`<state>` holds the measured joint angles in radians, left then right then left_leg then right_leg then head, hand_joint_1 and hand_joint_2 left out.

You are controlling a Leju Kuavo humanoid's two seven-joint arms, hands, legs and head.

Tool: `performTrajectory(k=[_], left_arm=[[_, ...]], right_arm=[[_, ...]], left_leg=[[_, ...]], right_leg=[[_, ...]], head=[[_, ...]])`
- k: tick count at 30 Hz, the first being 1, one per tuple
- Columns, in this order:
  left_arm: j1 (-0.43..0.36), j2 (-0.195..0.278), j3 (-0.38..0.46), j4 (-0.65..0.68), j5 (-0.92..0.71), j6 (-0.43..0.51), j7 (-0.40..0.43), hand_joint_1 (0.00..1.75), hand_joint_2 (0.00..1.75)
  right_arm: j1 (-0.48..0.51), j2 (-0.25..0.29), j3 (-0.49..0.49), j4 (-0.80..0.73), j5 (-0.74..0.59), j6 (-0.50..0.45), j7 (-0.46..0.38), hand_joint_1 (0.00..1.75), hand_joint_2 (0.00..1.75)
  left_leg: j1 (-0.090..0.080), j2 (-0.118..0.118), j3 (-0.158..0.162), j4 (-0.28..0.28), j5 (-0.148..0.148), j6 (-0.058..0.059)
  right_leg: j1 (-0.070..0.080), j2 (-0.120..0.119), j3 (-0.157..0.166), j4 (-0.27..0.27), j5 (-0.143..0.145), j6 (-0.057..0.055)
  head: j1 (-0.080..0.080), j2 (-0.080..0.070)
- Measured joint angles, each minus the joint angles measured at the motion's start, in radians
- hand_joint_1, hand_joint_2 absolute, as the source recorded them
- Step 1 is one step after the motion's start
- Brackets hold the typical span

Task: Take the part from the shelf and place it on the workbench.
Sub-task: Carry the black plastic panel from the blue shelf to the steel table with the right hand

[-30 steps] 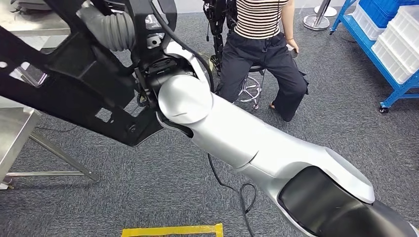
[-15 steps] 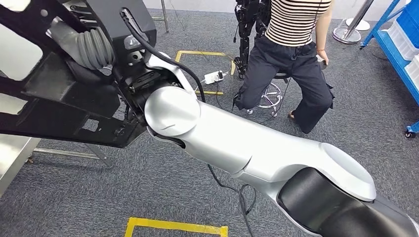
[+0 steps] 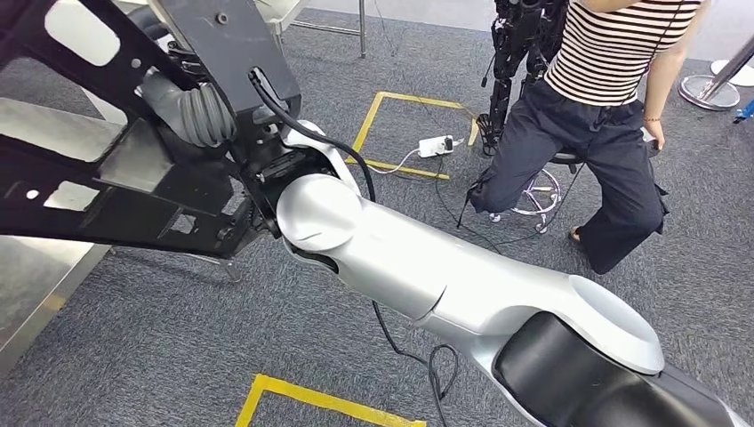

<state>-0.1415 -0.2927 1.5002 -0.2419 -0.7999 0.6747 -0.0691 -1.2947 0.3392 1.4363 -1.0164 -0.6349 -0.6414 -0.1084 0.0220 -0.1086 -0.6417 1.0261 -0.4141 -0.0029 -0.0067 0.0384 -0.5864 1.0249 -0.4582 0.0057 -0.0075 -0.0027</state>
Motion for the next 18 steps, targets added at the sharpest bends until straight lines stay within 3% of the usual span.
performTrajectory(k=[2, 3, 5, 6, 7, 8, 10, 11, 12, 14, 16, 18], left_arm=[[-0.001, 0.004, 0.002, 0.005, 0.003, -0.004, -0.002, 0.00, 1.75], [-0.002, 0.005, 0.003, 0.008, 0.004, -0.005, -0.003, 0.00, 1.75], [-0.002, 0.008, 0.003, 0.012, 0.006, -0.011, -0.005, 0.00, 1.75], [-0.002, 0.010, 0.003, 0.013, 0.009, -0.016, -0.008, 0.00, 1.75], [-0.002, 0.012, 0.004, 0.015, 0.012, -0.024, -0.011, 0.00, 1.75], [-0.002, 0.015, 0.004, 0.016, 0.015, -0.032, -0.016, 0.00, 1.75], [-0.003, 0.018, 0.004, 0.017, 0.022, -0.048, -0.025, 0.00, 1.75], [-0.004, 0.020, 0.004, 0.018, 0.024, -0.057, -0.030, 0.00, 1.75], [-0.005, 0.022, 0.004, 0.019, 0.026, -0.066, -0.034, 0.00, 1.75], [-0.007, 0.027, 0.004, 0.020, 0.028, -0.083, -0.042, 0.00, 1.75], [-0.009, 0.033, 0.004, 0.021, 0.033, -0.097, -0.047, 0.00, 1.75], [-0.012, 0.040, 0.004, 0.021, 0.037, -0.110, -0.052, 0.00, 1.75]], right_arm=[[-0.001, 0.001, -0.011, 0.010, 0.010, -0.014, -0.007, 1.75, 1.75], [-0.002, 0.000, -0.017, 0.017, 0.014, -0.021, -0.011, 1.75, 1.75], [-0.001, 0.000, -0.027, 0.036, 0.017, -0.030, -0.018, 1.75, 1.75], [-0.001, -0.001, -0.032, 0.049, 0.018, -0.032, -0.023, 1.75, 1.75], [0.000, -0.001, -0.038, 0.063, 0.019, -0.036, -0.029, 1.75, 1.75], [0.000, -0.001, -0.047, 0.080, 0.022, -0.038, -0.037, 1.75, 1.75], [-0.001, -0.001, -0.074, 0.118, 0.030, -0.039, -0.054, 1.75, 1.75], [-0.002, -0.001, -0.090, 0.139, 0.036, -0.038, -0.063, 1.75, 1.75], [-0.003, -0.001, -0.106, 0.159, 0.042, -0.037, -0.070, 1.75, 1.75], [-0.004, -0.001, -0.139, 0.197, 0.054, -0.034, -0.078, 1.75, 1.75], [-0.006, -0.002, -0.174, 0.230, 0.067, -0.030, -0.082, 1.75, 1.75], [-0.009, -0.004, -0.206, 0.262, 0.085, -0.025, -0.082, 1.75, 1.75]], left_leg=[[-0.001, 0.046, -0.025, 0.052, -0.032, -0.009], [-0.002, 0.074, -0.052, 0.107, -0.061, -0.013], [0.002, 0.095, -0.114, 0.231, -0.112, -0.022], [0.004, 0.098, -0.133, 0.262, -0.117, -0.025], [0.006, 0.102, -0.131, 0.257, -0.105, -0.028], [0.008, 0.109, -0.109, 0.212, -0.077, -0.029], [0.008, 0.148, -0.035, 0.078, -0.019, -0.030], [0.006, 0.162, -0.009, 0.030, -0.004, -0.025], [0.003, 0.171, 0.004, 0.006, 0.001, -0.019], [-0.003, 0.153, 0.001, 0.001, 0.000, -0.003], [-0.004, 0.134, 0.003, -0.004, 0.006, 0.013], [-0.002, 0.116, 0.006, -0.008, 0.010, 0.028]], right_leg=[[-0.005, -0.022, 0.008, -0.009, 0.004, -0.012], [-0.004, -0.033, 0.010, -0.011, 0.003, -0.016], [-0.002, -0.057, 0.011, -0.011, 0.000, -0.020], [-0.002, -0.069, 0.011, -0.011, -0.001, -0.021], [-0.002, -0.080, 0.011, -0.011, -0.002, -0.021], [-0.002, -0.091, 0.012, -0.011, -0.003, -0.021], [0.004, -0.108, 0.014, -0.009, -0.008, -0.015], [0.008, -0.115, 0.015, -0.009, -0.010, -0.010], [0.013, -0.122, 0.016, -0.008, -0.013, -0.006], [0.016, -0.138, 0.020, -0.009, -0.016, 0.003], [0.012, -0.121, 0.011, 0.010, -0.029, 0.012], [0.005, -0.073, -0.037, 0.105, -0.071, 0.010]], head=[[-0.003, 0.000], [-0.005, 0.000], [-0.006, 0.000], [-0.006, 0.000], [-0.007, 0.000], [-0.006, 0.000], [-0.007, 0.000], [-0.005, 0.000], [-0.003, 0.000], [0.003, 0.000], [0.004, 0.000], [0.004, 0.000]])
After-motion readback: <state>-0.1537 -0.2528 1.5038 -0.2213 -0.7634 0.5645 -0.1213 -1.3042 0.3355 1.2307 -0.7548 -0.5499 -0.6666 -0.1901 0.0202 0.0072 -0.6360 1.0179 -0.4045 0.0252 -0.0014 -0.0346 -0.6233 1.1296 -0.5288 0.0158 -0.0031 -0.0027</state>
